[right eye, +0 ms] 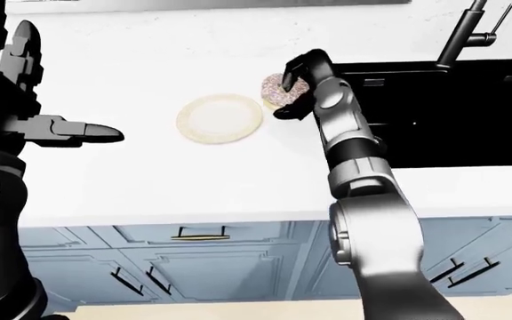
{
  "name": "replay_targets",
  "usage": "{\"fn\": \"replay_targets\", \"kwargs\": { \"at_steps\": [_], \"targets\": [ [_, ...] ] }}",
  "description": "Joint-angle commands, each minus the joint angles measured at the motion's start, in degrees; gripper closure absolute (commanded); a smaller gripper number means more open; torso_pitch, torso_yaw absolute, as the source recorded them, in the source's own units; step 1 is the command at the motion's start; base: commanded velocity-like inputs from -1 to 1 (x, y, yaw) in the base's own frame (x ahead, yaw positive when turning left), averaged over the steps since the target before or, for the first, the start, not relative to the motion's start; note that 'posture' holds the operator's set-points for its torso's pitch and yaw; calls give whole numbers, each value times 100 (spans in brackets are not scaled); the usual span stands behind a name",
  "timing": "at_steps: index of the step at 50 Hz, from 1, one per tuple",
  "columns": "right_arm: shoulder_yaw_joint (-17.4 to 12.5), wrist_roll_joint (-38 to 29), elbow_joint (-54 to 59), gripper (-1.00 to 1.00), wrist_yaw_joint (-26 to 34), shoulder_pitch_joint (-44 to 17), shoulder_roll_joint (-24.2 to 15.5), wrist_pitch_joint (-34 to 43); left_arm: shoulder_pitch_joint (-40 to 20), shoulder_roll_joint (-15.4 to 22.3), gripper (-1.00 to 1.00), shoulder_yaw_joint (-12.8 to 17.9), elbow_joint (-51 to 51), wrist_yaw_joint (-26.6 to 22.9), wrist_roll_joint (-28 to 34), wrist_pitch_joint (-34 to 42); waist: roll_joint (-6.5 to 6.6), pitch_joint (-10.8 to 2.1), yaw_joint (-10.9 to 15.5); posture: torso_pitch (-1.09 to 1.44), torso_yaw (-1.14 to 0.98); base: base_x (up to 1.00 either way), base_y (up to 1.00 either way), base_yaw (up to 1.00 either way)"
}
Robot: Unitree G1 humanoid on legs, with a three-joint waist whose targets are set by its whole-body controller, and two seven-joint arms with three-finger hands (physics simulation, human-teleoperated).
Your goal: Place the pastries on the plates.
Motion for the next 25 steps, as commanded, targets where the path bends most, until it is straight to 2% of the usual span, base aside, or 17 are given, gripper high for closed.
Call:
{"fn": "replay_targets", "kwargs": {
  "at_steps": [1,9,25],
  "targets": [
    [-12,55,-136,100,-40,-349,22,-234,-151,75,-100,62,-147,33,9,-132,9,-164,7,0,0,0,0,0],
    [61,66,204,100,-25,-751,368,-409,-231,119,-100,81,-164,29,-13,-41,28,-142,18,0,0,0,0,0],
    [130,43,548,100,-122,-918,1066,-679,-202,163,-100,132,-270,18,-70,61,70,-123,19,0,0,0,0,0]
  ]
}}
